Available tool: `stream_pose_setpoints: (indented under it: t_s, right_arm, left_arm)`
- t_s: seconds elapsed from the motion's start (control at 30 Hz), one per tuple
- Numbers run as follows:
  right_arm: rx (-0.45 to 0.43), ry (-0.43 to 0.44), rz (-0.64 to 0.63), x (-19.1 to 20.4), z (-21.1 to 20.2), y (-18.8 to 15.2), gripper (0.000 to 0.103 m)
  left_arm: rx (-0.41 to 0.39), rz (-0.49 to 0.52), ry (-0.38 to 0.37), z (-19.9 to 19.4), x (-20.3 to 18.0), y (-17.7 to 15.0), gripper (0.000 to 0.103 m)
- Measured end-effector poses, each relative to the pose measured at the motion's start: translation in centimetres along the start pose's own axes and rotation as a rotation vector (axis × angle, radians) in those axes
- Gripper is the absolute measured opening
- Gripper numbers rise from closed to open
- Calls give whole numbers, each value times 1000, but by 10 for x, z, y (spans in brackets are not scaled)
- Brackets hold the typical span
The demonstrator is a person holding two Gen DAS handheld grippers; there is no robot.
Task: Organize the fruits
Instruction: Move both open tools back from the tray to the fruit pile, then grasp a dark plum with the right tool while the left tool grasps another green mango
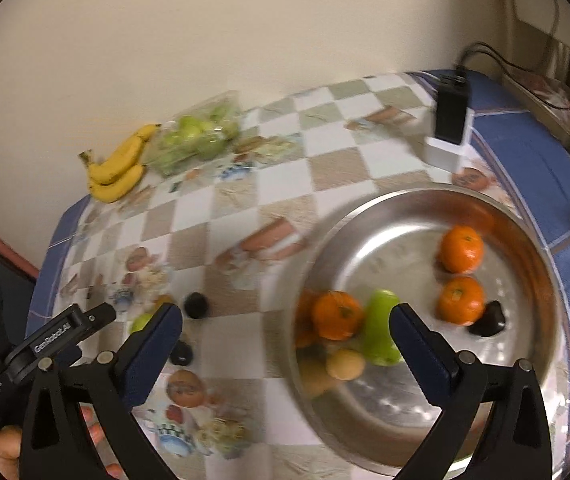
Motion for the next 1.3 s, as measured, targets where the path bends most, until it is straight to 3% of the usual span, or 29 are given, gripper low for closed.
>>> stream_pose_setpoints:
  t_s: [0.3,0.57,0.67,0.77,0.87,1.3]
  right_arm:
    - [30,80,-58,52,17,-1,103]
    - [100,73,-102,77,41,-17,102]
    - [131,58,-122,82,53,-25,91]
    - [165,45,-136,85,65,-33,88]
    - [190,42,-145,86,72,-39,75]
    - [253,59,-153,90,89,-51,53]
  left_arm:
    - [12,-46,-55,1,25,12,103]
    - [44,-23,-52,8,24,12,103]
    - [62,-17,-45,13,24,11,102]
    - [77,-13,-43,19,22,9,102]
    - [80,-8,-49,21,20,9,100]
    - [125,64,-145,28,-7,4,86]
Point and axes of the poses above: each gripper's, at about its wrist camera, not at the fingertips, and z roughly the way its jaws point, x to its left, y to its top, the point moved 4 cm from there along z, roughly the way its jaws point, and after that the axes turned 1 degree about z, right-handed, at the moved point
